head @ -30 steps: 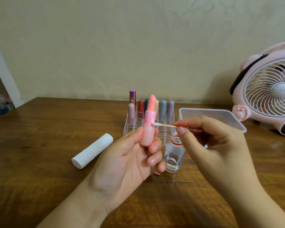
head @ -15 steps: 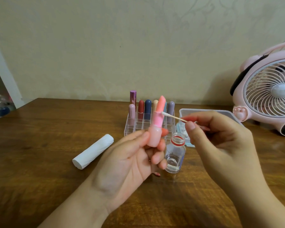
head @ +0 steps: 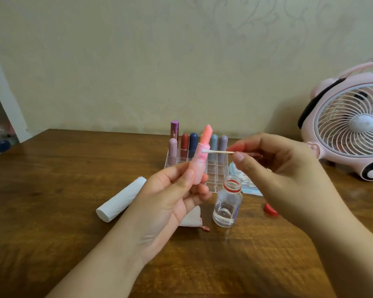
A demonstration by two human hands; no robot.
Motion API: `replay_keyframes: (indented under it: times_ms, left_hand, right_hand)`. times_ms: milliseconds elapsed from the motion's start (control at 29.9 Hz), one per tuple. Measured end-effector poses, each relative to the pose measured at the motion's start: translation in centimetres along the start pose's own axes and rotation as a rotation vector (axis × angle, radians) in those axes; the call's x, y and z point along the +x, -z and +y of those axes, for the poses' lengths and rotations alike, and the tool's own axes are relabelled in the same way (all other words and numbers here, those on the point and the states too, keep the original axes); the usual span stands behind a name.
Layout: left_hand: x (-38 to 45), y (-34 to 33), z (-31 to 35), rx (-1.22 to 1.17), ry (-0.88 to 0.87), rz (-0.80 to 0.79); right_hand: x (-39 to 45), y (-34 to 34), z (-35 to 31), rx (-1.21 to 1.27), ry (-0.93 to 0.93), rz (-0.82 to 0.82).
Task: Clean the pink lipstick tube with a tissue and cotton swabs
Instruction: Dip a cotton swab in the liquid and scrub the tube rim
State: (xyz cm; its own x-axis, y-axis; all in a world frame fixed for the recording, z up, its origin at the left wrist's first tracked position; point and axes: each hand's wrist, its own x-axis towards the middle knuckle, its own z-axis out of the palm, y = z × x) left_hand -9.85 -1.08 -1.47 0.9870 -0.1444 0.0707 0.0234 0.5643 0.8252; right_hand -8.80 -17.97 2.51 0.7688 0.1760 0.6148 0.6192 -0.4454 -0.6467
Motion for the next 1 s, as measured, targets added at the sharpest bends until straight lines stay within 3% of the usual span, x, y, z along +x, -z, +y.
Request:
replay_keyframes:
  times_ms: [335,670,803,1004]
  left_hand:
    - [-0.3,-0.2,0.1,-0.005,0.092,-0.066]
    - [-0.1,-0.2,-0.3,0.054,0.064,0.009]
    - [0.0,0.0,-0.5,0.072,0.055,0.024]
    - [-0.1,0.1,-0.8,0.116,0.048,-0.023]
  right_hand:
    - [-2.0,-1.3,2.7,0.130,-0.029,-0.089]
    - [-2.2,-0.8,2.6,0.127,0.011,-0.092]
    - [-2.3,-0.9,2.5,0.051,0.022,-0.075]
    - [-2.2,-0.8,2.8,-0.157,0.199,0.001]
